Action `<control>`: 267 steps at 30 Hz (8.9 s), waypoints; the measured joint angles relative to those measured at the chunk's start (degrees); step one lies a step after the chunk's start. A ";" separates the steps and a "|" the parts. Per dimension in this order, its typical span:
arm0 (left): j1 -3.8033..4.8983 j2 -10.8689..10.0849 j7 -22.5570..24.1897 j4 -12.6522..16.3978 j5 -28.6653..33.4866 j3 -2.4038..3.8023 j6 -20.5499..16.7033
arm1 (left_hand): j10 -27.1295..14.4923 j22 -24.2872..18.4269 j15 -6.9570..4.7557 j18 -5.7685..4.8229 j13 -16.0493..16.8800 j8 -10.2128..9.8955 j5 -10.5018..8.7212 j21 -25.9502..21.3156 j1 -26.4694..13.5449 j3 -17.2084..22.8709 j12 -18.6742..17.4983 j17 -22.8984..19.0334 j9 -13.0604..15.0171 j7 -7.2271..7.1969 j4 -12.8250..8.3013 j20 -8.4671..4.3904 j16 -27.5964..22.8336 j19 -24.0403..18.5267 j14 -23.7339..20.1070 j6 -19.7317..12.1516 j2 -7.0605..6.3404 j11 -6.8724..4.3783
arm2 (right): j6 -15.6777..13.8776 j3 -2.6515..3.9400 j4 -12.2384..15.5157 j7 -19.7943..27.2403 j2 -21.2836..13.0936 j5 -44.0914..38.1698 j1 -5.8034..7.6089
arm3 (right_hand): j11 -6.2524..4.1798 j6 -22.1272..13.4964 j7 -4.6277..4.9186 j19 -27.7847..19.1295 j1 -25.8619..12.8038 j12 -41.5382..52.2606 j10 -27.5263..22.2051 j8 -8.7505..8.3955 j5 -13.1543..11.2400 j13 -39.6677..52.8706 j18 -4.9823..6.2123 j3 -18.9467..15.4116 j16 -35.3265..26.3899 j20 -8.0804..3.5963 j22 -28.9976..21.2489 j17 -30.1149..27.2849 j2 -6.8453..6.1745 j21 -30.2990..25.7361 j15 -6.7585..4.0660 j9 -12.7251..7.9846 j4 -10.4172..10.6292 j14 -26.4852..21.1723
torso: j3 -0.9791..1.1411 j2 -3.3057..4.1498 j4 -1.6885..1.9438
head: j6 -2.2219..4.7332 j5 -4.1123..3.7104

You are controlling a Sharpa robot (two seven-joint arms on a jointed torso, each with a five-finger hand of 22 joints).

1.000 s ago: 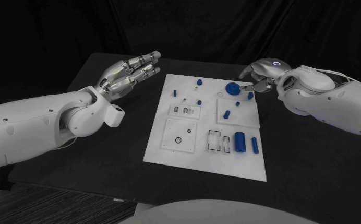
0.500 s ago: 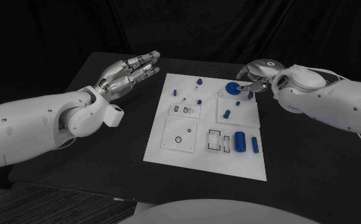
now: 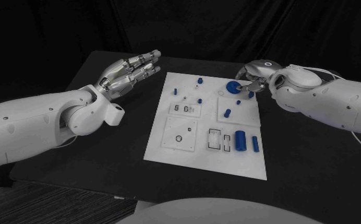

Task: Assemble the parts on the task board

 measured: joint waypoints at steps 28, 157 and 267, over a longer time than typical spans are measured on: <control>-0.16 0.39 0.00 -0.45 0.00 0.00 0.75 | -0.08 0.02 0.00 -0.01 0.00 0.00 0.04 0.00 0.34 0.00 0.01 0.00 0.00 0.00 -0.01 0.49 0.00 0.48 0.00 0.00 0.34 0.31 | 1.90 0.06 -2.54 0.19 2.35 0.06 -0.65 | 0.32 1.89 0.01 0.11 0.00 0.00 0.31 0.01 -2.55 0.00 0.00 0.71 0.00 0.89 0.01 0.00 0.01 0.00 0.52 0.59 -0.72 0.50 | 0.00 -0.03 0.02 | -0.64 -0.10; -0.81 1.93 -2.47 -2.42 -0.01 -0.01 2.55 | -0.07 0.04 0.00 -0.01 0.00 0.00 0.70 0.00 0.47 1.66 0.02 0.00 0.00 0.00 -0.73 0.49 0.00 0.48 0.00 0.00 0.45 0.31 | 3.93 0.05 -6.30 2.55 16.00 4.55 0.57 | -2.49 -11.24 -3.91 -0.40 -0.23 0.00 -0.21 -2.66 -5.88 0.00 0.01 0.87 -0.01 -1.25 0.02 0.00 2.20 -2.95 -2.05 0.82 -5.78 0.20 | 0.01 -0.04 -0.04 | -0.85 -0.28; -1.72 0.77 -3.09 -2.78 -0.02 -0.01 3.30 | -0.17 0.06 0.01 -0.01 0.00 0.00 0.70 0.00 0.50 1.66 0.04 0.01 0.00 0.72 -0.73 0.50 0.00 0.49 0.00 0.69 0.48 0.84 | -8.68 -0.06 10.70 3.07 -12.43 5.44 -0.76 | -1.78 -1.08 -2.37 -0.25 -2.11 0.00 0.66 0.16 -11.23 0.00 0.01 -1.74 -0.01 -0.92 0.04 0.00 -0.49 -4.31 -1.41 -0.32 0.17 -0.14 | 0.05 -0.17 -0.63 | -1.30 0.41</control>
